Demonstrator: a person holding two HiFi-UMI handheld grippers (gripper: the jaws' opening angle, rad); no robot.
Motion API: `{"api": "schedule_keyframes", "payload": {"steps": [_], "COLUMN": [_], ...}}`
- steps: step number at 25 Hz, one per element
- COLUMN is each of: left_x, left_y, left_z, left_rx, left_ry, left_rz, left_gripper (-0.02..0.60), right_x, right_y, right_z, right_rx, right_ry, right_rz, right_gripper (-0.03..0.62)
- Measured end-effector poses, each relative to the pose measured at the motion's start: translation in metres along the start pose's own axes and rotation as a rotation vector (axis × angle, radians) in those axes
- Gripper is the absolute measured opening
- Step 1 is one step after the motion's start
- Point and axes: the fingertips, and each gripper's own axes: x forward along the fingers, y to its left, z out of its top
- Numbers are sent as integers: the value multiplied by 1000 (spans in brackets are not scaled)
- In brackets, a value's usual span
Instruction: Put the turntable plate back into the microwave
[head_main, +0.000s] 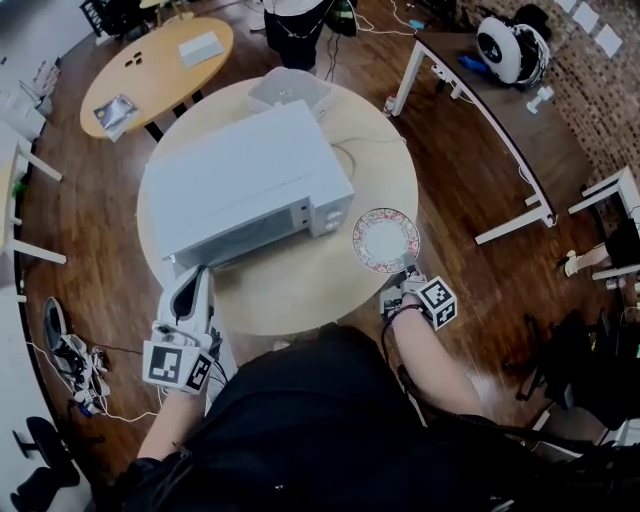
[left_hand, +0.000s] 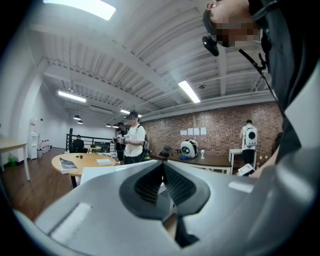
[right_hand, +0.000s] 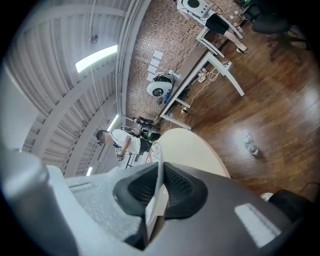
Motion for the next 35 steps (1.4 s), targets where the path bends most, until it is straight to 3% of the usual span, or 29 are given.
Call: {"api": "schedule_keyframes", "payload": {"steps": [35], "left_x": [-15], "left_y": [8], "left_z": [-8], "left_rx": [-14], "left_ry": [-6], "left_rz": [2], "left_gripper": [5], "right_x": [-9], "right_y": [31], "right_z": [-40], "right_rx": [-10], "right_ry": [94], "right_rz": [43], "right_gripper": [20]}}
